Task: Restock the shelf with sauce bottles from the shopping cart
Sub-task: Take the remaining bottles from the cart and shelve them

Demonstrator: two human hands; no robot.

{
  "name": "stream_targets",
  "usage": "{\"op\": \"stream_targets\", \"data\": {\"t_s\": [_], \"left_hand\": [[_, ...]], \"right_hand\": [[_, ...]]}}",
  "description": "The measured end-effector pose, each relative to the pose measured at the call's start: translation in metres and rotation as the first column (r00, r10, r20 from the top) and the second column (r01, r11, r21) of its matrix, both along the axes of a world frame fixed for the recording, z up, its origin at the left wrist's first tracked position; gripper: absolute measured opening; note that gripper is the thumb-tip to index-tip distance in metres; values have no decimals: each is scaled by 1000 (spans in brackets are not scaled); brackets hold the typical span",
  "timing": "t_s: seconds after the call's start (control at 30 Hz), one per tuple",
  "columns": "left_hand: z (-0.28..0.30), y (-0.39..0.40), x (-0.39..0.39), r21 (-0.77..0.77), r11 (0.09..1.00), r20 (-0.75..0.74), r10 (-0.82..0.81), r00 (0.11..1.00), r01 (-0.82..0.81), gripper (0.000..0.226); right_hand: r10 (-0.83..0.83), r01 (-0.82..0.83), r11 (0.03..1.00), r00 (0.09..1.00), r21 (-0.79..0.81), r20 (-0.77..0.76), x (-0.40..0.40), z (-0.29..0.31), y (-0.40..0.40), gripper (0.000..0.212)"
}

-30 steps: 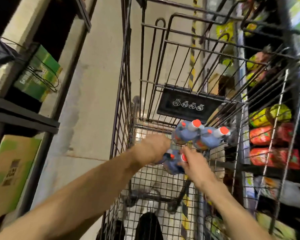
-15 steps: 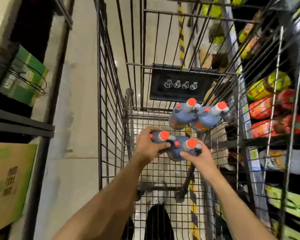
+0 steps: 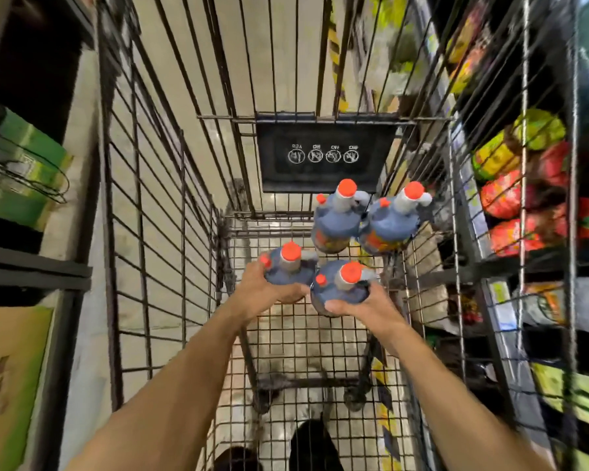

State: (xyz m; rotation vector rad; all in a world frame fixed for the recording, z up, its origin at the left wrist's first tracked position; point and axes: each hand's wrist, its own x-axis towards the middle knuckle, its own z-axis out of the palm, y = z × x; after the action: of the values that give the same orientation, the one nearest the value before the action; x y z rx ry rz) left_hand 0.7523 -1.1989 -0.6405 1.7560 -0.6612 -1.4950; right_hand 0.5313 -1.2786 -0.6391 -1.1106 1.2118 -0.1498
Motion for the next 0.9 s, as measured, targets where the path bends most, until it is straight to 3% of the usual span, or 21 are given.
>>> {"op": "stream_targets", "data": {"t_s": [0.1, 0.27, 0.4, 0.53, 0.67, 0.8, 0.9], "left_hand": [[-9, 0, -7, 14, 995, 19, 97, 995, -98, 61], [-16, 2, -26, 55, 960, 124, 265, 956, -273, 102], [-2, 14, -47, 38, 923, 111, 376, 920, -382, 81], [4, 35, -49, 60, 893, 51, 442, 895, -445, 101], [38, 54, -46, 66, 889, 47, 451, 891, -453, 110], [111, 62, -45, 3, 945, 25, 327, 945, -327, 122], [188, 65, -49, -124, 985, 9, 120, 993, -118, 95]], "right_hand": [[-37, 38, 999, 999, -18, 28, -4, 2, 7, 74], [-62, 67, 994, 996, -87, 58, -9, 9, 25, 66], [-120, 124, 992, 985, -23, 122, -14, 13, 53, 65], [-174, 178, 984, 964, -2, 199, -24, 29, 73, 60], [-247, 251, 968, 942, 12, 229, -32, 72, 82, 87], [-374, 414, 901, 893, -133, 251, -37, 158, 103, 68], [-478, 567, 793, 806, -222, 349, -43, 226, 126, 63]]}}
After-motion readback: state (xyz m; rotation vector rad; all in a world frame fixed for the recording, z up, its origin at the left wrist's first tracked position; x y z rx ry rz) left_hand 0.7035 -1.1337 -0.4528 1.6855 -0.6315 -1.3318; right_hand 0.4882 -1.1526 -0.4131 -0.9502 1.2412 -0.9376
